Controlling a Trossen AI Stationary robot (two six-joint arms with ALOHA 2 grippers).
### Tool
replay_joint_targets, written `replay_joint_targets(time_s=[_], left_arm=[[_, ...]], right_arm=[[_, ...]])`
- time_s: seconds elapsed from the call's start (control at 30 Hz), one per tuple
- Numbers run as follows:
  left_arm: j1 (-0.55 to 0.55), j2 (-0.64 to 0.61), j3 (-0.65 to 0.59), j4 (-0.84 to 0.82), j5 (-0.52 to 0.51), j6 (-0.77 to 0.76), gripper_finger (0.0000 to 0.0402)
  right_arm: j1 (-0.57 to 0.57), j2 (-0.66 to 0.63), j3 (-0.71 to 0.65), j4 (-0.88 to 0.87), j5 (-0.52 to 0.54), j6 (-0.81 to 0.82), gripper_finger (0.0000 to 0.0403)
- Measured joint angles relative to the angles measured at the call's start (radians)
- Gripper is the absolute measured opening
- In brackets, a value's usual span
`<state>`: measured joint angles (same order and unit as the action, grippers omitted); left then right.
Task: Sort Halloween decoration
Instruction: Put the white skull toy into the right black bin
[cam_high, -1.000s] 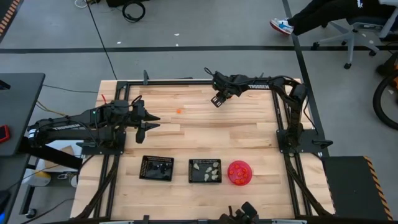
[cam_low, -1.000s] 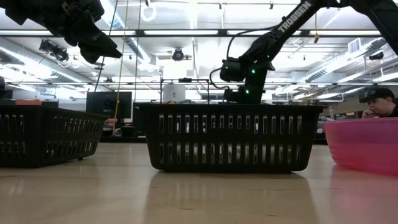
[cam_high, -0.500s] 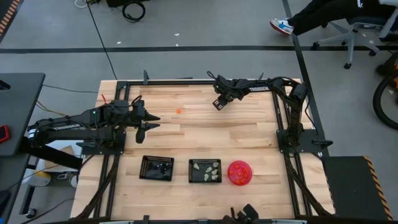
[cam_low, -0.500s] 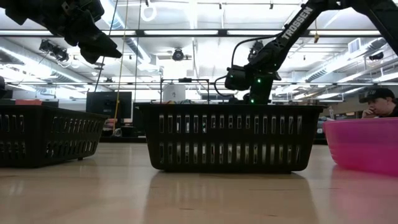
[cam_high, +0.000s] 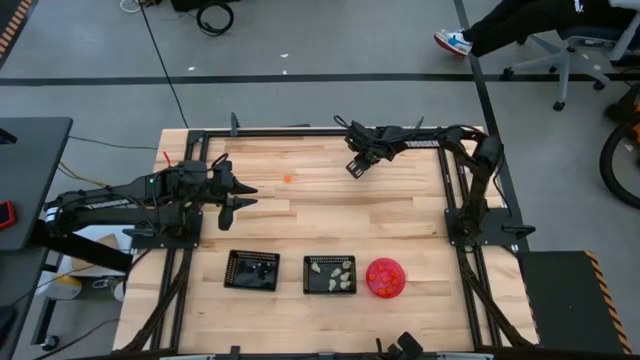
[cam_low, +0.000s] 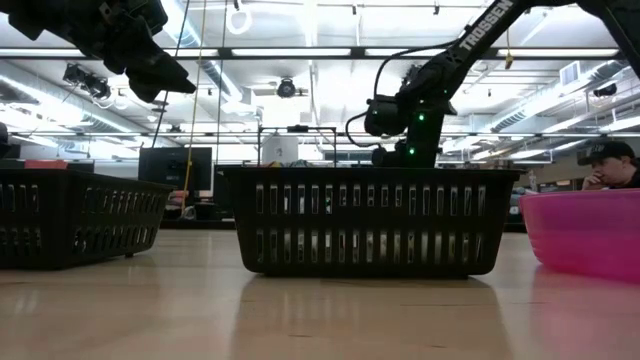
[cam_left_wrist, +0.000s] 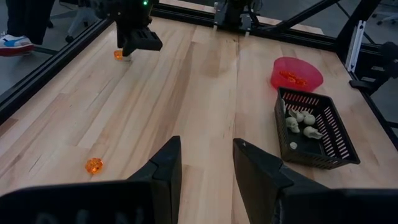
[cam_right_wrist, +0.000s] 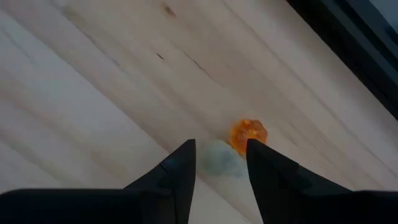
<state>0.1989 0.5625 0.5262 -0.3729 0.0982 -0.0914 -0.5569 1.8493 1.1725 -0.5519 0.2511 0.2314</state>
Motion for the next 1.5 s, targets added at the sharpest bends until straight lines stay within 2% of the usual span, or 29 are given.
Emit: replay_joint_targets(time_s=[0.3,0.67,1.13,1.5], left_arm=[[0.000,0.000,0.000,0.000,0.000,0.000,0.0116],[0.000,0.000,0.000,0.001,0.000,0.000,0.0116],[0.000,0.000,0.000,0.000,0.000,0.000,0.0116],[0.000,0.000,0.000,0.000,0.000,0.000,0.0116]], right_arm=[[-0.003,-0.005,-0.015,-0.015,-0.018,0.002,0.0147],[-0.022,-0.008,-0.113,0.105,-0.060,-0.022,0.0147],[-0.022,-0.005,-0.111,0.081,-0.086,-0.014,0.0144],[-0.019,-0.005,-0.111,0.058,-0.095,-0.014,0.0095]])
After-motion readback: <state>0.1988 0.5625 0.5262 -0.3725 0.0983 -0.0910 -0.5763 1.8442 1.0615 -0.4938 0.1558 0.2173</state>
